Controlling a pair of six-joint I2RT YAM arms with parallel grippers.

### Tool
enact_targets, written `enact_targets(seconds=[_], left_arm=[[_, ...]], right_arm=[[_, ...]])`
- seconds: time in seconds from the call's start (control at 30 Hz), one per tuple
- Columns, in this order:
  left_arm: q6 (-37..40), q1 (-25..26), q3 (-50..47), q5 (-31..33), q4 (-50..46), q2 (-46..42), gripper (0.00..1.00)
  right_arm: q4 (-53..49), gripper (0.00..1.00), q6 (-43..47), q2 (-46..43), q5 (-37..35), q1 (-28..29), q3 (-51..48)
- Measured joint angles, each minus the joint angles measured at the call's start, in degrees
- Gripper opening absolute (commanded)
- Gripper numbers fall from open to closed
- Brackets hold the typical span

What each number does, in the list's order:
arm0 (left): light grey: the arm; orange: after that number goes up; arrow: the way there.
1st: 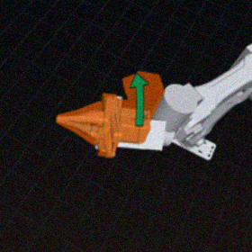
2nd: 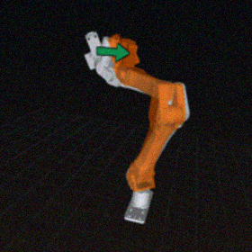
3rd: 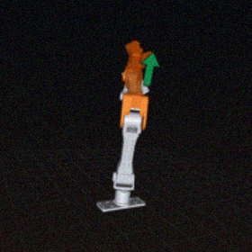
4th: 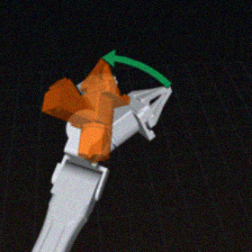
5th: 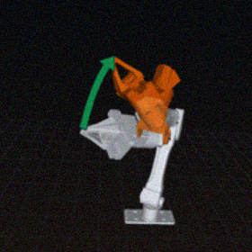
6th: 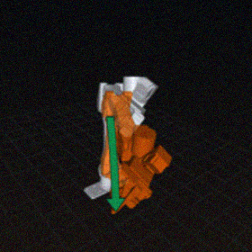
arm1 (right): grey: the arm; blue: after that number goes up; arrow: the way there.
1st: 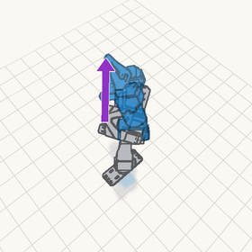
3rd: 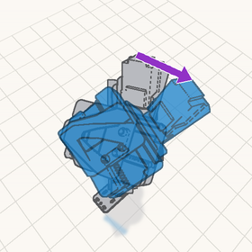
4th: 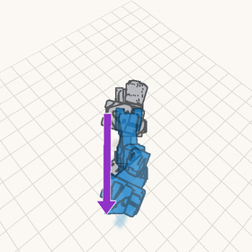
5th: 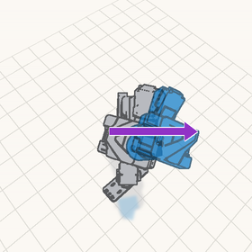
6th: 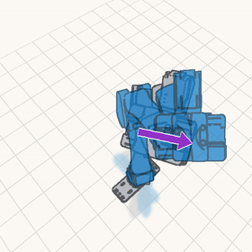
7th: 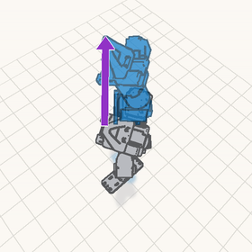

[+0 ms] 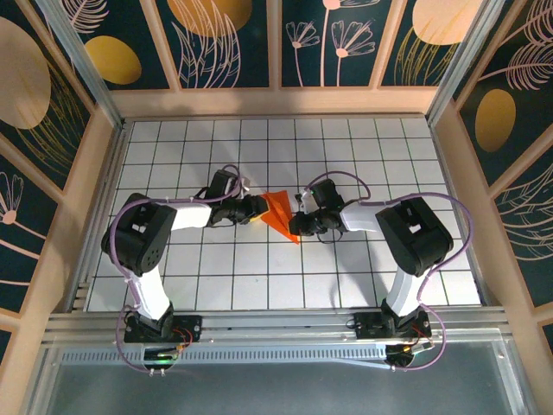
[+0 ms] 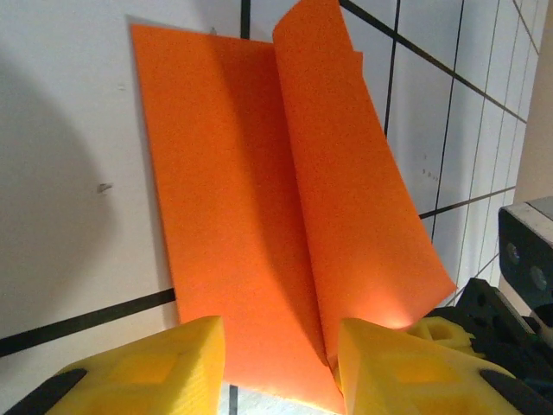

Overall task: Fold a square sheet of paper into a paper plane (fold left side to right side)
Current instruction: Fourth fold the wing at the center of the table.

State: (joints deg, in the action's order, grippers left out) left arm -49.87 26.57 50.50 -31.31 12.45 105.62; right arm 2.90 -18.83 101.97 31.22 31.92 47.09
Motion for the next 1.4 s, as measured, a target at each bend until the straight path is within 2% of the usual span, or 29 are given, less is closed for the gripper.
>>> enact_targets(seconds=[0.77,1.0,1.4], left_arm=[[-1.27,2.12,5.44,1.88,0.13,4.81,0.4],[-1.22,2.12,6.93,4.66,-2.49,5.42,0.4],[-0.98,2.27,8.87,5.55,-5.49,6.12,0.4]], right_arm=[[0.37,0.0,0.02,0.37,0.2,0.0,0.0],[0.37,0.04,0.04,0.37,0.22,0.0,0.0],[0.81,0.1,0.02,0.35,1.05,0.0,0.0]])
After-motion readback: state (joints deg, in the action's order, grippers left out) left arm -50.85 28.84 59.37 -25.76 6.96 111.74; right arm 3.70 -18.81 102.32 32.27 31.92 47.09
